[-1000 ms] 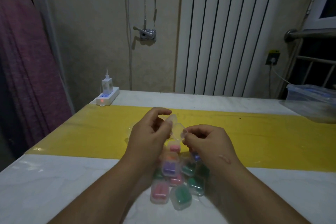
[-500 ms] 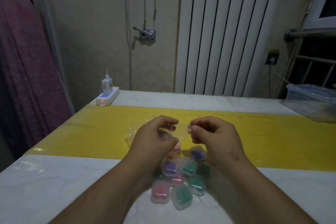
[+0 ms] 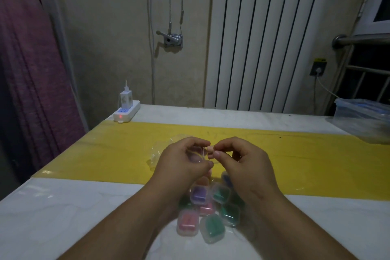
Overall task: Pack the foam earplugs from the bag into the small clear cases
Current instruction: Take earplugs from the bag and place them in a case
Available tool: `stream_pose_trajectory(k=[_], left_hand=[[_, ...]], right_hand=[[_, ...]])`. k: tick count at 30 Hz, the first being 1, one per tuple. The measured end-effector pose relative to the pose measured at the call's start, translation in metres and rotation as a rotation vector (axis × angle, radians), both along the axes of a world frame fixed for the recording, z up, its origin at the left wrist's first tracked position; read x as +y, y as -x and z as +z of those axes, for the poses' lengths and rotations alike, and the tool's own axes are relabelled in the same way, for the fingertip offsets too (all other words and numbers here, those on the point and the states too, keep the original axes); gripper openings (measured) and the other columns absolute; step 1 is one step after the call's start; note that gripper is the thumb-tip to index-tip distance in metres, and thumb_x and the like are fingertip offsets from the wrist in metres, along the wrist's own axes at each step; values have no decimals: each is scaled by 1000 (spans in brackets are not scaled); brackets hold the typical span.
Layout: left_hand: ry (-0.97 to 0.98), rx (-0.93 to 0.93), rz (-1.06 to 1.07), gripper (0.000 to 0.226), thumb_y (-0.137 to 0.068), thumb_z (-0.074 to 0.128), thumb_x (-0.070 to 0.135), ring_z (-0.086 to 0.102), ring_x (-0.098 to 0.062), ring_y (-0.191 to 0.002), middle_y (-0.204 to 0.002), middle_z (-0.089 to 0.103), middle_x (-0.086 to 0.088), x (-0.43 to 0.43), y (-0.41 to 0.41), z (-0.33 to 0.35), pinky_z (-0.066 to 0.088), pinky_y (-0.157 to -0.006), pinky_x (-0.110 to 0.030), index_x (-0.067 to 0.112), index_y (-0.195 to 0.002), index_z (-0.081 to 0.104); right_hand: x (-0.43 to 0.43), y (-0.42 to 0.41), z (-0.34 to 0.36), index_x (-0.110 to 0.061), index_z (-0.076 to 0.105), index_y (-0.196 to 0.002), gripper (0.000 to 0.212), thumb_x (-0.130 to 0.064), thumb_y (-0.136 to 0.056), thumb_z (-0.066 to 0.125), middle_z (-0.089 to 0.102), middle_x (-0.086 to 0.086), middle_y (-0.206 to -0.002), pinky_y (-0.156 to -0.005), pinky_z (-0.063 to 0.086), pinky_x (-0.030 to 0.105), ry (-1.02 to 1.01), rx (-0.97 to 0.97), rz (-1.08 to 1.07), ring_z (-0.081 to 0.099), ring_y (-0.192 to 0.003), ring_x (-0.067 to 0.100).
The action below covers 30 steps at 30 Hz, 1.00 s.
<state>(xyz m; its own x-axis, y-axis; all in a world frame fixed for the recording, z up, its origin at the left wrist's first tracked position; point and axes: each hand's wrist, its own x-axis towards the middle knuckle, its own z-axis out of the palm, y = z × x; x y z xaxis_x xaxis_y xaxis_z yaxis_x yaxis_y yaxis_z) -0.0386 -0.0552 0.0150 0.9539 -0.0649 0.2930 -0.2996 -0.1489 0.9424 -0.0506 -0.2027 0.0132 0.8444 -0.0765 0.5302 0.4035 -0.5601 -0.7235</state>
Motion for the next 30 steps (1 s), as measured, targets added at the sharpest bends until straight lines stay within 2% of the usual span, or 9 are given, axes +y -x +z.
stream_pose_trajectory(k=[2,6,9,12,14,18,21,26,30], left_hand=[[30,7,-2,38,-73,79,-3,67,1,-79,-94,70,8,0,-1,-1,51,-59,-11,29,-93,70],[71,27,-14,36,-74,78,-3,69,-4,-79,-90,71,7,1,0,-2,53,-60,-14,25,-95,71],[128,77,-19,36,-74,78,-4,71,-12,-82,-91,71,4,1,1,-2,61,-64,-30,24,-96,73],[95,75,-24,38,-73,79,-4,71,-15,-86,-91,72,6,1,0,-3,62,-68,-35,24,-97,73],[86,70,-29,39,-72,79,-4,70,-13,-88,-92,71,8,1,0,-3,62,-69,-34,26,-96,74],[68,60,-49,43,-75,77,-5,70,-11,-85,-95,70,6,2,2,-1,58,-64,-23,28,-102,71],[149,78,-102,47,-79,74,-3,72,-19,-81,-90,72,3,3,4,2,61,-65,-33,31,-109,63],[332,198,-162,9,-84,63,24,68,-33,-80,-95,71,-17,7,-1,5,52,-76,-47,22,-90,57],[369,173,-215,25,-97,41,2,67,-39,-90,-100,70,-25,8,-4,6,53,-86,-52,12,-90,63]], right_hand=[[0,-1,-1,-42,67,-76,18,-27,-84,72,65,-26,-78,-60,39,21,35,-18,-18,52,-67,4],[1,-4,-1,-36,74,-87,5,-34,-84,72,56,-17,-89,-65,35,8,110,-55,-75,52,-88,-1],[0,-4,-1,-37,75,-92,9,-39,-85,69,54,-15,-88,-63,34,9,125,-16,-99,50,-88,-3],[0,-4,0,-38,72,-88,4,-38,-85,70,55,-17,-88,-63,33,10,111,6,-93,50,-87,-7],[1,-4,0,-38,65,-82,7,-37,-83,73,56,-18,-88,-63,33,12,62,20,-82,49,-81,-10],[0,-4,1,-32,53,-89,24,-39,-81,74,66,-11,-84,-58,44,27,-127,155,-28,50,-60,3],[0,-3,5,-31,58,-93,20,-30,-83,75,72,-2,-78,-58,53,35,-264,243,30,66,-69,18],[0,-2,10,-16,67,-91,14,-17,-82,77,69,8,-73,-64,58,36,-426,214,78,67,-60,14],[-1,-2,9,-13,68,-91,14,-14,-81,78,71,7,-70,-60,57,31,-470,216,79,67,-59,14]])
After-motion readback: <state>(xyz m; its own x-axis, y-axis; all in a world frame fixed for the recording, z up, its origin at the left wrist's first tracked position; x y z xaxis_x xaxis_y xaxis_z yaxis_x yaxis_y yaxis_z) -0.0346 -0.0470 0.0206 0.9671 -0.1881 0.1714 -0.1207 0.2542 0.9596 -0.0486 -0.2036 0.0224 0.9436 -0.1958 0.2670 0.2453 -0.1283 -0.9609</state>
